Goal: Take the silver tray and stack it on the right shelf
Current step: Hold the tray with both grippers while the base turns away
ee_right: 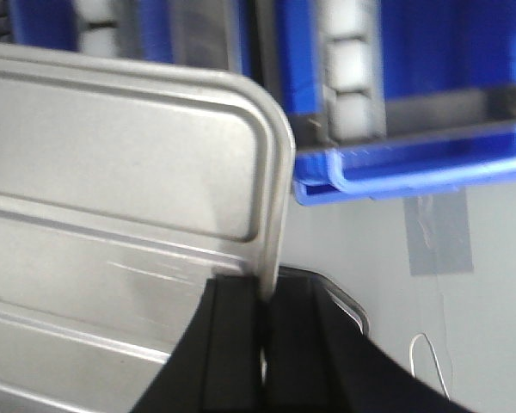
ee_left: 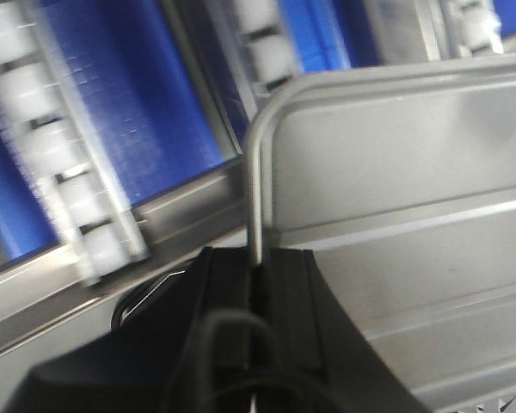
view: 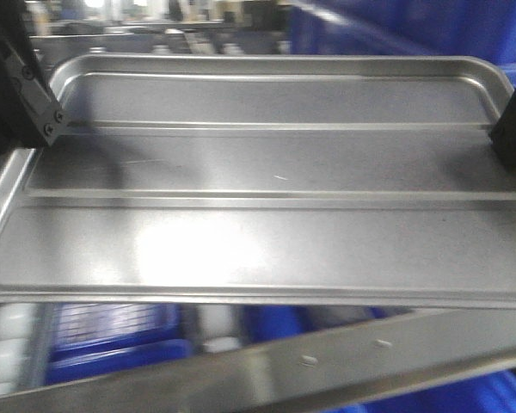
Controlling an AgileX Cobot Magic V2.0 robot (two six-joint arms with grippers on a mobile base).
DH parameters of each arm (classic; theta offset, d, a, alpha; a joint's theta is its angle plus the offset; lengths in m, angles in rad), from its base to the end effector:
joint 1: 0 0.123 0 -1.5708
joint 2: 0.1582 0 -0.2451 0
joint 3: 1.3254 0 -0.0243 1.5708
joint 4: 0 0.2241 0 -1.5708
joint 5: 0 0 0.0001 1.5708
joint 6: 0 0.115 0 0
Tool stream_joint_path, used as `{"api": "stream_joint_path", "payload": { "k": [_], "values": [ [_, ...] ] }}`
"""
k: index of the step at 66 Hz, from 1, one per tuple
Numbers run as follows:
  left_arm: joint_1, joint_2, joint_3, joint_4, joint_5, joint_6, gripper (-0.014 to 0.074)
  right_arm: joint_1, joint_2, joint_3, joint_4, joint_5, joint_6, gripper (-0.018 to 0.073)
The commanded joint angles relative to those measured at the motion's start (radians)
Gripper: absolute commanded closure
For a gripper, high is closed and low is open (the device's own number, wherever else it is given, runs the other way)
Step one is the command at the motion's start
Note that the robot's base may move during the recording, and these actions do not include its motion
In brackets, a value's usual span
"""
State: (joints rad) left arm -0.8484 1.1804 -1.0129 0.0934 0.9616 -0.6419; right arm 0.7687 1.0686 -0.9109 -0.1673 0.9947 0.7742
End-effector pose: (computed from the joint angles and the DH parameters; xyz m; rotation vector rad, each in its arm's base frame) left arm 0.1566 -0.1644 0.2688 0.3180 2.6456 -0.4000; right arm 0.1537 0.1263 0.2629 -0.0656 2.6492 0.3211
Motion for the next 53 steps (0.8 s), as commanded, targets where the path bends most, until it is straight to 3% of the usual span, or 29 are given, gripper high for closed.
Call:
{"api": "stream_joint_path", "payload": {
  "k": [1, 53],
  "values": [
    [-0.004, -0.026, -0.027, 0.065, 0.029, 0.009, 0.0689, -0.001, -0.021, -0.026, -0.083, 0.026, -0.012, 0.0503],
    [-0.004, -0.026, -0.027, 0.065, 0.029, 0.009, 0.0689, -0.001, -0.021, -0.026, -0.083, 0.027, -0.012, 0.0503]
  ]
}}
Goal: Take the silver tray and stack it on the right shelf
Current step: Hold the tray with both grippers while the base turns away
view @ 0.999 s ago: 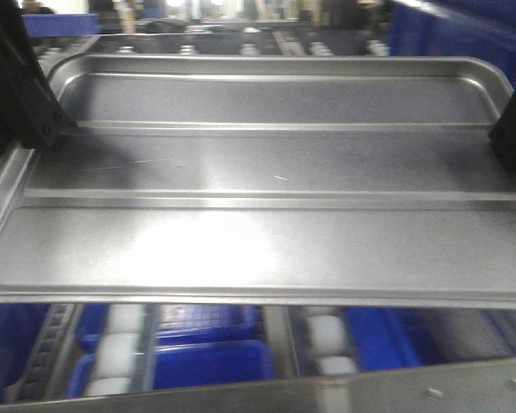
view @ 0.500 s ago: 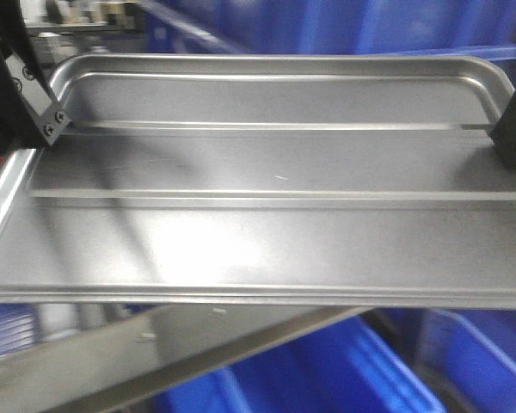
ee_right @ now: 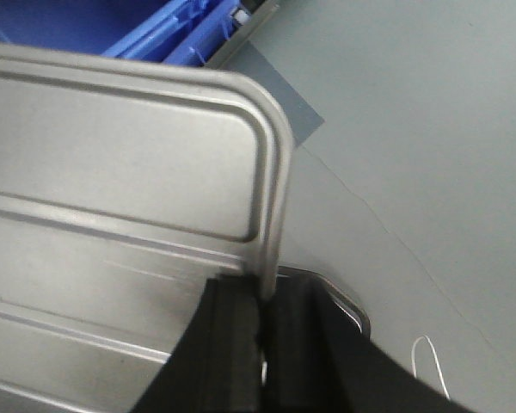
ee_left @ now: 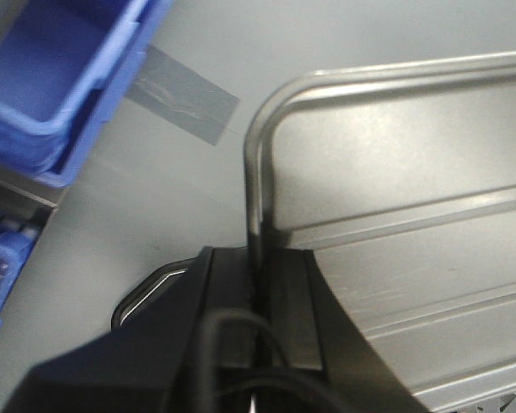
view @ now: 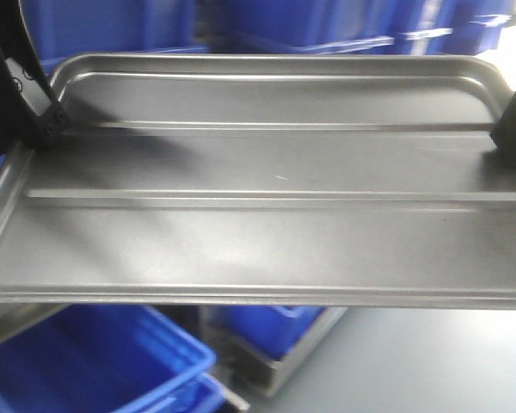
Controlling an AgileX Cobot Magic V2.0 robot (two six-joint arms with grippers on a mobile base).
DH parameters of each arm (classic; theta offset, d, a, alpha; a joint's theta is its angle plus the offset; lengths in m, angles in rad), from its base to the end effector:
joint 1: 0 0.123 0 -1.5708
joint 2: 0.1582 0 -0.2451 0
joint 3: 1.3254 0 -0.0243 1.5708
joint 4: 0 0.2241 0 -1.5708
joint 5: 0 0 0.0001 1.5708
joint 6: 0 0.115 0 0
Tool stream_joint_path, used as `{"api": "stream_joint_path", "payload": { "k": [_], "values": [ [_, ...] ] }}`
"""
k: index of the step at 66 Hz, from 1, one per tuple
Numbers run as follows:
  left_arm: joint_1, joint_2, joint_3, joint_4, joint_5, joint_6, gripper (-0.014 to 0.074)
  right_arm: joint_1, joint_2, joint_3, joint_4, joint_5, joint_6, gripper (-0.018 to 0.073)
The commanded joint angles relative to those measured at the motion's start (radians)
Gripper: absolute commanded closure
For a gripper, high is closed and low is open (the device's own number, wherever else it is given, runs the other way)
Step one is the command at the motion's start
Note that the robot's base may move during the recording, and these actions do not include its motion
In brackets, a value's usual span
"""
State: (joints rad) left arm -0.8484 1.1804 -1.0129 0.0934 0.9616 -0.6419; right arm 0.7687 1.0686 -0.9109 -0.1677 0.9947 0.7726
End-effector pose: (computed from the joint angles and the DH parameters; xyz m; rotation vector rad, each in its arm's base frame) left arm 0.1566 -0.1644 0.2688 0.3180 2.6456 -0.4000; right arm 0.1537 0.1263 0.2629 -0.0679 2.6488 0.3202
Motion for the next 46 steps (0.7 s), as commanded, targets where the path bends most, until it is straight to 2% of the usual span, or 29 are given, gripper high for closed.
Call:
{"api": "stream_joint_path", "payload": {
  "k": [1, 46],
  "values": [
    [-0.004, -0.026, -0.027, 0.065, 0.029, 0.009, 0.0689, -0.001, -0.021, -0.026, -0.082, 0.027, -0.01, 0.0503],
    [-0.004, -0.026, -0.027, 0.065, 0.029, 0.009, 0.0689, -0.001, -0.021, -0.026, -0.082, 0.029, -0.01, 0.0503]
  ]
}}
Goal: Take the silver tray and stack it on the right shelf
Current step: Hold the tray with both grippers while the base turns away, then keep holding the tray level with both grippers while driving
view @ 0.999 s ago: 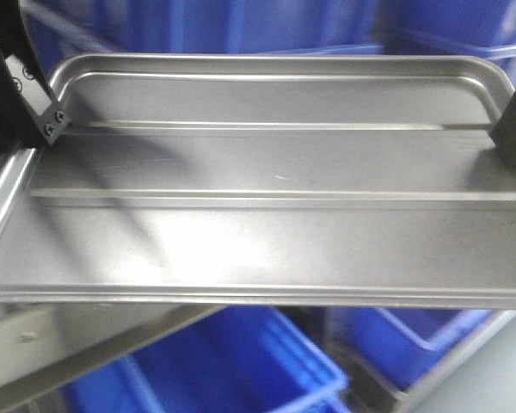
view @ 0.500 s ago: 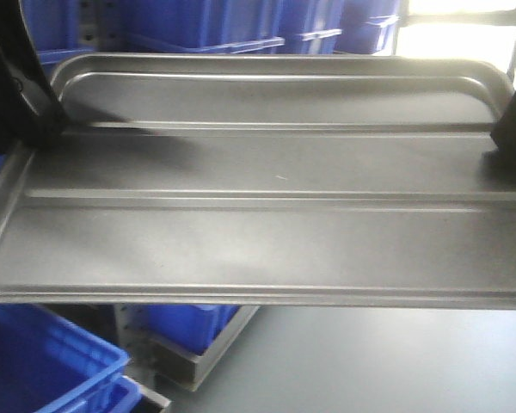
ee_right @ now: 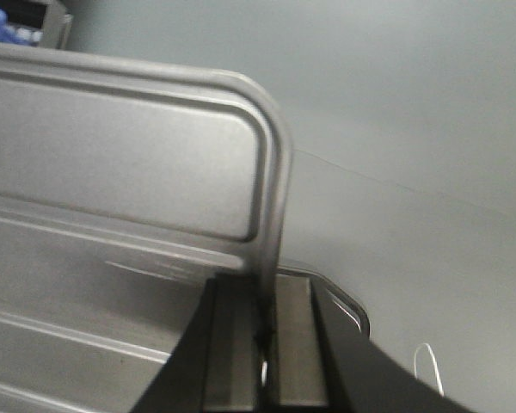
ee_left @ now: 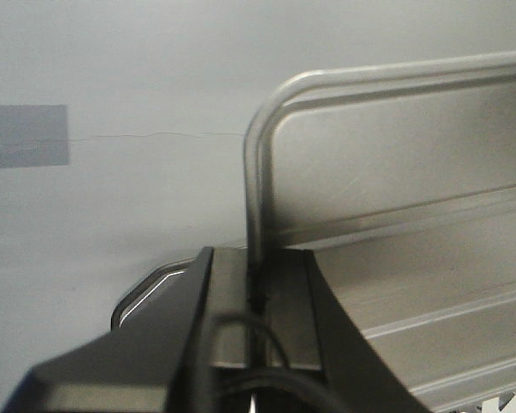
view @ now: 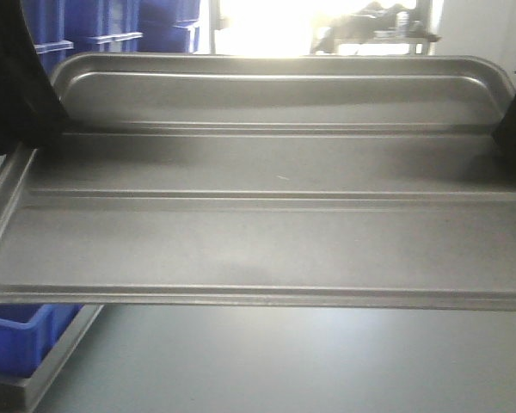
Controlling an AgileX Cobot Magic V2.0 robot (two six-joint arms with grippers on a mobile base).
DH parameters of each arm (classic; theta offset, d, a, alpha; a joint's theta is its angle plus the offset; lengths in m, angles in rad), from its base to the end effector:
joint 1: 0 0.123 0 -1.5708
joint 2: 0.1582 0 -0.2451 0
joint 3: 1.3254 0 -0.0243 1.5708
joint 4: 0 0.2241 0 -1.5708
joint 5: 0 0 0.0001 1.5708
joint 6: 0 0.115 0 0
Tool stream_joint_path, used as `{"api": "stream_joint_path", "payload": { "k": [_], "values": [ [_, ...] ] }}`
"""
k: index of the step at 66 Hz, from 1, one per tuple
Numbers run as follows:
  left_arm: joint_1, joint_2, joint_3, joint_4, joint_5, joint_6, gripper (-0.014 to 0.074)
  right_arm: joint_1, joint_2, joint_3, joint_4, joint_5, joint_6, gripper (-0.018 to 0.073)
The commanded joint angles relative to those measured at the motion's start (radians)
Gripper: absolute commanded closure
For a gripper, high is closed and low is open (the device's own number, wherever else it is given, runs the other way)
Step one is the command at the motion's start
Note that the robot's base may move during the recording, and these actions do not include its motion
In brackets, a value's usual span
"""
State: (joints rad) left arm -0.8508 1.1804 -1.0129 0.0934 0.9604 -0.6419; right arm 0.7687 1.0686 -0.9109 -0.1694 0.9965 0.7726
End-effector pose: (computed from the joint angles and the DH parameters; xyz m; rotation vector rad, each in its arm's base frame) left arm 0.1563 -0.1649 0.2689 0.3211 2.6444 -0.4018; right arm 0.1537 0.1260 0.2628 -0.0684 2.6493 0.3169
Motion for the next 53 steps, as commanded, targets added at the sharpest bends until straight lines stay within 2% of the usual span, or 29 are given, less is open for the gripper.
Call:
{"api": "stream_joint_path", "payload": {
  "k": [1, 53],
  "values": [
    [-0.002, -0.026, -0.027, 0.065, 0.031, 0.009, 0.0689, -0.001, -0.021, -0.026, -0.08, 0.027, -0.01, 0.0503],
    [-0.002, -0.026, -0.027, 0.065, 0.031, 0.009, 0.0689, -0.001, -0.021, -0.026, -0.08, 0.027, -0.01, 0.0503]
  ]
}}
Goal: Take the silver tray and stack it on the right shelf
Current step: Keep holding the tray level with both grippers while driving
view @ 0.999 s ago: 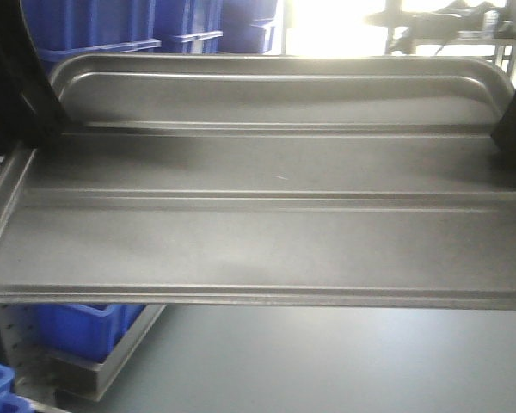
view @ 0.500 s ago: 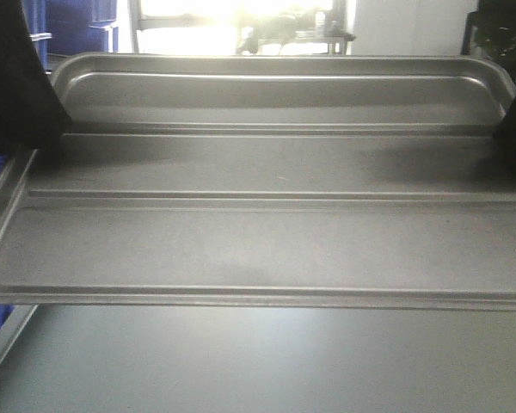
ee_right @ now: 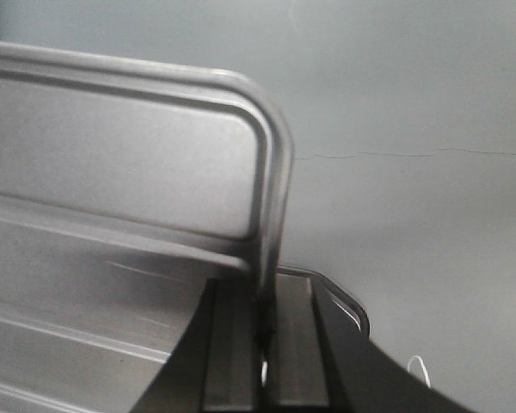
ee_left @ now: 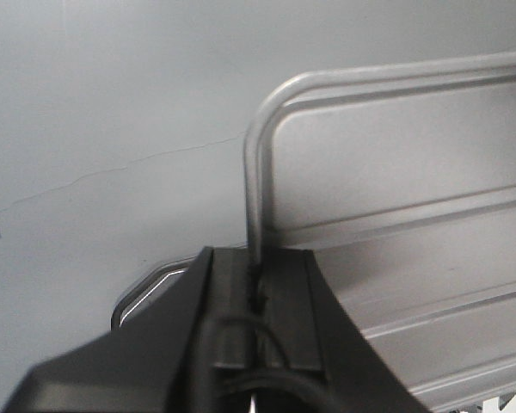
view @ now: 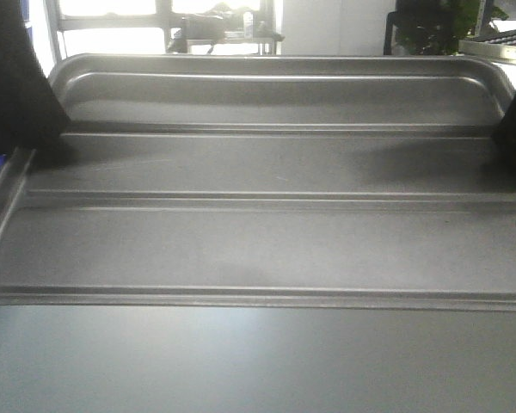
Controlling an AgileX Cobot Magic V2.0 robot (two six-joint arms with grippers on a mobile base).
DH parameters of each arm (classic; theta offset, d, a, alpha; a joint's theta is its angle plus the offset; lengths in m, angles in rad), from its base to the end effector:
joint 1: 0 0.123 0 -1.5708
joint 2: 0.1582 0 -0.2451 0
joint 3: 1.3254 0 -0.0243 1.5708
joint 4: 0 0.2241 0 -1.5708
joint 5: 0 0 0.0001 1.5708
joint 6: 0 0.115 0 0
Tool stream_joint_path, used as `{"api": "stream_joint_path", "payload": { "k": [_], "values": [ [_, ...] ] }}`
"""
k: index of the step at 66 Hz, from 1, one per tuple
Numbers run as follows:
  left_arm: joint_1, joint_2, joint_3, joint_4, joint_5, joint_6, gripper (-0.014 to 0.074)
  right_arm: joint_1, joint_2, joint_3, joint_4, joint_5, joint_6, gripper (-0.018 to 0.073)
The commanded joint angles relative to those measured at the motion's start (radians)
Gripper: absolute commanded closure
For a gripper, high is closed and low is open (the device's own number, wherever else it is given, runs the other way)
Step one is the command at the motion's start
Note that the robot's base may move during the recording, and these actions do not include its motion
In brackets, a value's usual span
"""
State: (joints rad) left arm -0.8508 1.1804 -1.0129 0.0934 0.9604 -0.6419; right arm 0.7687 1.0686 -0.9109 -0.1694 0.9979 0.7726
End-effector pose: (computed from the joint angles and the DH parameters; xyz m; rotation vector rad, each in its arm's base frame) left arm 0.1563 -0.1649 0.2689 0.3211 2.6444 -0.4018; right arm 0.1536 0.1259 0.2627 -0.0683 2.6504 0.3156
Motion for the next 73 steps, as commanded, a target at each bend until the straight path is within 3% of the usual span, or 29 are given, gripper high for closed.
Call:
{"api": "stream_joint_path", "payload": {
  "k": [1, 73],
  "values": [
    [-0.002, -0.026, -0.027, 0.065, 0.031, 0.009, 0.0689, -0.001, -0.021, -0.026, -0.08, 0.026, -0.01, 0.0503],
    [-0.002, -0.026, -0.027, 0.065, 0.031, 0.009, 0.0689, -0.001, -0.021, -0.026, -0.08, 0.027, -0.01, 0.0503]
  ]
}}
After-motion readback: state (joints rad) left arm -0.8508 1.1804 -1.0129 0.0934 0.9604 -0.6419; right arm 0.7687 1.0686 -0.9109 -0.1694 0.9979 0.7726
